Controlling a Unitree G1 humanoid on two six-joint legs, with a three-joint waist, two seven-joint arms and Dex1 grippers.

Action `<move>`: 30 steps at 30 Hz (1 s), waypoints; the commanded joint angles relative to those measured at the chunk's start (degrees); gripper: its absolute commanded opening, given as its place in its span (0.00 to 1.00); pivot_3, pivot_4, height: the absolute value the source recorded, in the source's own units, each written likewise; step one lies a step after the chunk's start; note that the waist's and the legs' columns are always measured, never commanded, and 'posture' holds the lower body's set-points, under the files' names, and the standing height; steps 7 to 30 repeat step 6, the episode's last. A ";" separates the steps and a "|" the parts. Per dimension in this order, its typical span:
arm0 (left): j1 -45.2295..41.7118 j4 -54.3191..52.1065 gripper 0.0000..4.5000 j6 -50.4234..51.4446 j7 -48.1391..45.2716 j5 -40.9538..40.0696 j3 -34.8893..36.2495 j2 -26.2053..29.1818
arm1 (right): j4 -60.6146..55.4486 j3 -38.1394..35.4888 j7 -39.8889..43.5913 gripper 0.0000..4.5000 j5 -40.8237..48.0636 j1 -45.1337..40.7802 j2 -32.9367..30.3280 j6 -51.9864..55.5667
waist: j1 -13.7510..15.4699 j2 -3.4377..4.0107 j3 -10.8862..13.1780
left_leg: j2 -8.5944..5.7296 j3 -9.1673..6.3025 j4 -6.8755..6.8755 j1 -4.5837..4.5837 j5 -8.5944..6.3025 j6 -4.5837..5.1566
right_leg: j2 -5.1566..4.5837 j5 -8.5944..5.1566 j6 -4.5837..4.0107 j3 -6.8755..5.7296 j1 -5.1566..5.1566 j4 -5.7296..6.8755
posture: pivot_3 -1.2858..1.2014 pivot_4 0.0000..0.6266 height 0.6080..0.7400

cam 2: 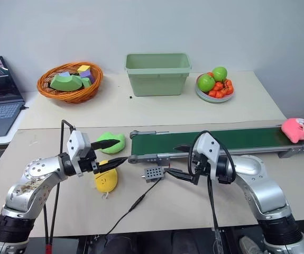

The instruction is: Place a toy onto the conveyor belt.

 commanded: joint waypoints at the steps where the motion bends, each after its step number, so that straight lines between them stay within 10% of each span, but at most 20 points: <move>1: 0.56 -2.54 0.79 0.04 -0.01 -1.25 1.74 -0.13 | -0.77 -0.28 0.56 1.00 0.22 -1.03 0.10 -1.06 | 0.02 0.00 0.00 | 0.00 0.00 0.00 0.00 0.00 0.00 | 0.00 0.00 0.00 0.00 0.00 0.00 | 0.52 0.24 0.91; 30: 0.79 -2.45 0.79 -0.51 -0.19 -1.53 2.53 -0.34 | -0.42 -0.17 0.91 1.00 0.31 -1.33 0.16 -1.17 | 0.04 0.00 0.00 | 0.00 0.00 0.00 0.00 0.00 0.00 | -0.01 0.00 0.00 0.00 0.01 0.00 | 0.52 0.24 0.91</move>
